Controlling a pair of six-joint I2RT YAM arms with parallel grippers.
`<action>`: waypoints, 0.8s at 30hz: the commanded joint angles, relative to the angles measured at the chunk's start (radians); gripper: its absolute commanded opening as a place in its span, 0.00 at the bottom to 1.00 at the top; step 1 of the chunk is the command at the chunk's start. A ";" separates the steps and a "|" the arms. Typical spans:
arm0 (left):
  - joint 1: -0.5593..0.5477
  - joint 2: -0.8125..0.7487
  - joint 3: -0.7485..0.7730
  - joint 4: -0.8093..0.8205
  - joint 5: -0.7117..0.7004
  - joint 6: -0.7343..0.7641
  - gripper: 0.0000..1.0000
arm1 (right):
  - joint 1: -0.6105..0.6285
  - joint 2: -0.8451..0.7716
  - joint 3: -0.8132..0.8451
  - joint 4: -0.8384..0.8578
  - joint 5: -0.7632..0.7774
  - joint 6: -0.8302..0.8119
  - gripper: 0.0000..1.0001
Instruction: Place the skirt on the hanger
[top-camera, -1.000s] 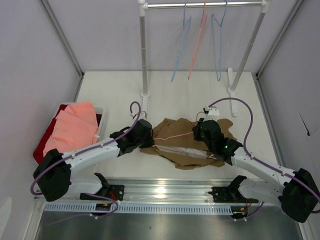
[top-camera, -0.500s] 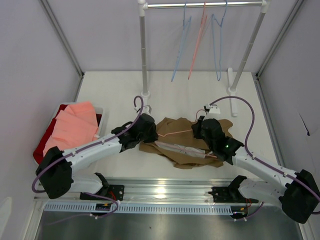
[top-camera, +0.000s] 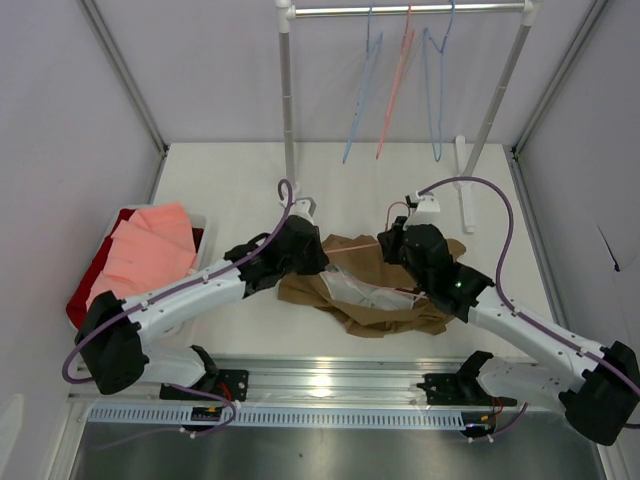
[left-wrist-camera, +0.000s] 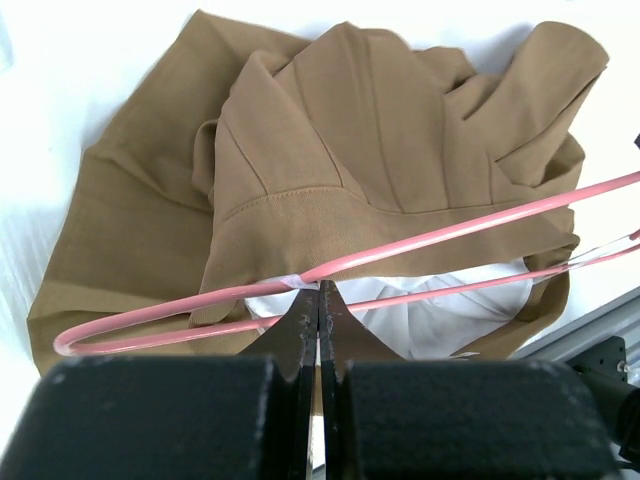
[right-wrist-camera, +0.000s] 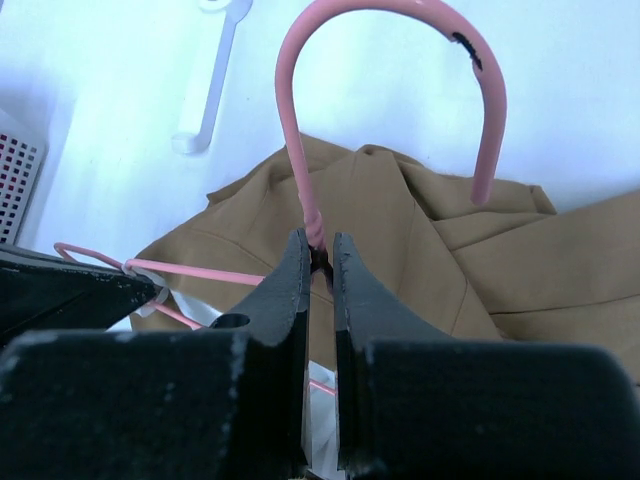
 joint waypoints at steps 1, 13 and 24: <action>-0.012 -0.022 0.072 0.007 0.018 0.040 0.00 | 0.016 0.000 0.102 0.018 0.016 -0.039 0.00; -0.015 -0.200 0.155 0.033 0.053 0.208 0.38 | 0.033 -0.011 0.355 -0.099 0.011 -0.187 0.00; -0.015 -0.292 0.316 0.051 0.249 0.451 0.63 | 0.079 -0.009 0.436 -0.128 -0.062 -0.266 0.00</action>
